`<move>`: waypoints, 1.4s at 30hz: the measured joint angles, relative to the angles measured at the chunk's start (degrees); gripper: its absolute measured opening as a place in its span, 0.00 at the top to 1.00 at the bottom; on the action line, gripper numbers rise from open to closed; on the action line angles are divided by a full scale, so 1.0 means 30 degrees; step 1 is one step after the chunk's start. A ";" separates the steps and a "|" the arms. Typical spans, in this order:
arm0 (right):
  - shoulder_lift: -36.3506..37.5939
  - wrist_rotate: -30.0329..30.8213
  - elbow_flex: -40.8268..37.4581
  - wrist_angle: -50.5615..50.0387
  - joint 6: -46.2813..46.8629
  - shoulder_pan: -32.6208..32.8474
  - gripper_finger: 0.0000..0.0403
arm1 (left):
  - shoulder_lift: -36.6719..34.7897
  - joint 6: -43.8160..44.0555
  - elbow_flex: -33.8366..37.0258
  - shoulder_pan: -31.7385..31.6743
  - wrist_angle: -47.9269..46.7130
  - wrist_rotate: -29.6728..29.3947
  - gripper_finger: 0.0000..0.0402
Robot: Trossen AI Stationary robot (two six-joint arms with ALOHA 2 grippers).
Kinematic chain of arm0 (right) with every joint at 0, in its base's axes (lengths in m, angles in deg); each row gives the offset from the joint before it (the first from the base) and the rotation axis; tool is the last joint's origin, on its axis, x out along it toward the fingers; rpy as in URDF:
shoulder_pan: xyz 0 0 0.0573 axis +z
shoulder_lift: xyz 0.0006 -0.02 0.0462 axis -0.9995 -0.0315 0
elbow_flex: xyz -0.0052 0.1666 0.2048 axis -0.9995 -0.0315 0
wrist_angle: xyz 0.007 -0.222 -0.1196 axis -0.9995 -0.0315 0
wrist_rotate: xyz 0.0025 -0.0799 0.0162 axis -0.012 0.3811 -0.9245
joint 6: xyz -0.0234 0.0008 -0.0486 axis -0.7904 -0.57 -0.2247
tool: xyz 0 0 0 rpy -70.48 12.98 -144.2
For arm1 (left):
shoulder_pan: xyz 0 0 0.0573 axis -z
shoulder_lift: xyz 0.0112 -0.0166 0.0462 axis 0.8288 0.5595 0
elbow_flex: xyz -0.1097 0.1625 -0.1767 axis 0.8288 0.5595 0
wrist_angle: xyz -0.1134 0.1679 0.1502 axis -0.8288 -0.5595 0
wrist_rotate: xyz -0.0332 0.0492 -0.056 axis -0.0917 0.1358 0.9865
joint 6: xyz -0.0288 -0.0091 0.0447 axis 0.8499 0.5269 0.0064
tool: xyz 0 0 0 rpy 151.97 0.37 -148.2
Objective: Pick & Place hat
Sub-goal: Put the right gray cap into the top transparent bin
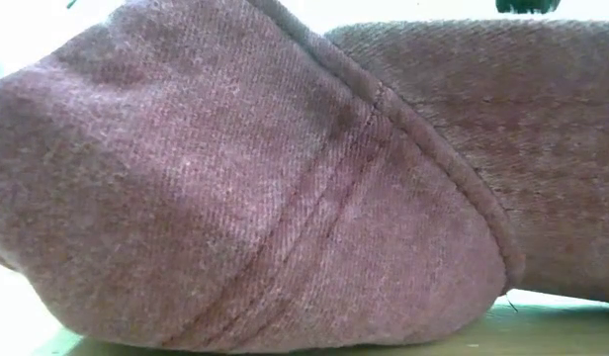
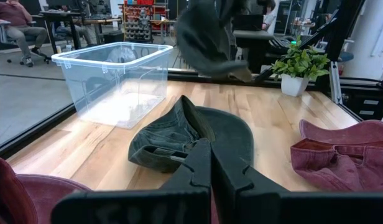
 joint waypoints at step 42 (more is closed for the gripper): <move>-0.1419 0.6018 0.3012 0.7816 -2.2024 -1.0709 0.97 | -0.0005 0.0007 0.0000 -0.0007 0.0000 0.0000 1.00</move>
